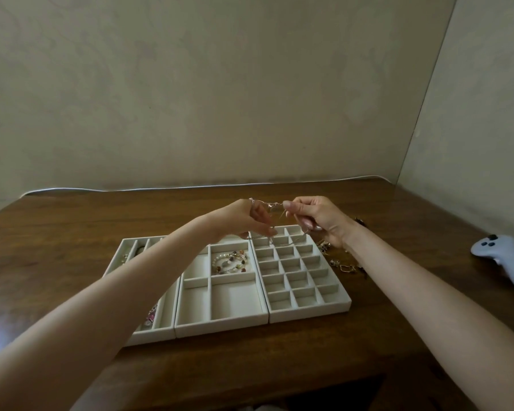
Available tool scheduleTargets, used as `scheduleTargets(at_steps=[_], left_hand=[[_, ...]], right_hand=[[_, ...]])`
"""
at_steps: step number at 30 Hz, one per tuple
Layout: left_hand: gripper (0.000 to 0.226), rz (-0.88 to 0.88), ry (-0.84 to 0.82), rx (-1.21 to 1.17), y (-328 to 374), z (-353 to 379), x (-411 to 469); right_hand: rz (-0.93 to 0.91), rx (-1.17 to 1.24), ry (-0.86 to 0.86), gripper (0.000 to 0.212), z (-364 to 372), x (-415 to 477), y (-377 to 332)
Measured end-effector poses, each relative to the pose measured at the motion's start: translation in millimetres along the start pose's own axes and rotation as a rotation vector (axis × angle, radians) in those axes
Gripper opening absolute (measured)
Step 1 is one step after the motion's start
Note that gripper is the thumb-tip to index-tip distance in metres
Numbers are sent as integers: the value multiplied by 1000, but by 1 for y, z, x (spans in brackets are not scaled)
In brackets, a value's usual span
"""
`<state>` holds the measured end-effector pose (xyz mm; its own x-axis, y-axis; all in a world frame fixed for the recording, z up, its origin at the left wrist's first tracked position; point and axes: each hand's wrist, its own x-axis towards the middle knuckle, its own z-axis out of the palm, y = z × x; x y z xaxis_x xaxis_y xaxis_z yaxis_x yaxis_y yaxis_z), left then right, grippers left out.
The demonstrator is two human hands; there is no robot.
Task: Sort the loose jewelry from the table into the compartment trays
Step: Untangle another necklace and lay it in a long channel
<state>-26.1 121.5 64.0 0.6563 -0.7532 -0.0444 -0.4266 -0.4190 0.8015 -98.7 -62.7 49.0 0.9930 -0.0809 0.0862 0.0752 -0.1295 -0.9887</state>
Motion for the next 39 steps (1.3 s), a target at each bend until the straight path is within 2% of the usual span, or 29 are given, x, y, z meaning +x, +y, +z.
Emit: scheduleTargets(at_steps=[3,9,12,15,19,21,23,27,32,39], left_hand=[[15,3,-7,20,-5,1,-1],[7,1,76,46,-10,0,3],[12,26,47,-105,-10,-1,2],[7,76,13,-313,-12,-3,2],[15,69,52,-377,-14,-1,5],[9,59,75,-408,-16,-1,5],[3,60,111,-421,-18,-1,4],[13,82,177,-410,-20,-1,1],[17,96,242,-359,-23,-4,-2],[17,98,340,-430,-45,-19,-11]], right_hand=[[-31,67,-6,16,-6,1,-1],[-36,65,-31,20,-9,1,-4],[-37,49,-1,21,-7,1,-5],[-23,-40,16,18,-4,2,-1],[2,-61,3,19,4,5,3],[4,-57,-15,20,6,7,6],[9,-44,-35,23,8,9,7],[25,-66,-62,25,15,14,8],[15,-81,-93,16,30,23,8],[-11,49,-49,14,55,42,8]])
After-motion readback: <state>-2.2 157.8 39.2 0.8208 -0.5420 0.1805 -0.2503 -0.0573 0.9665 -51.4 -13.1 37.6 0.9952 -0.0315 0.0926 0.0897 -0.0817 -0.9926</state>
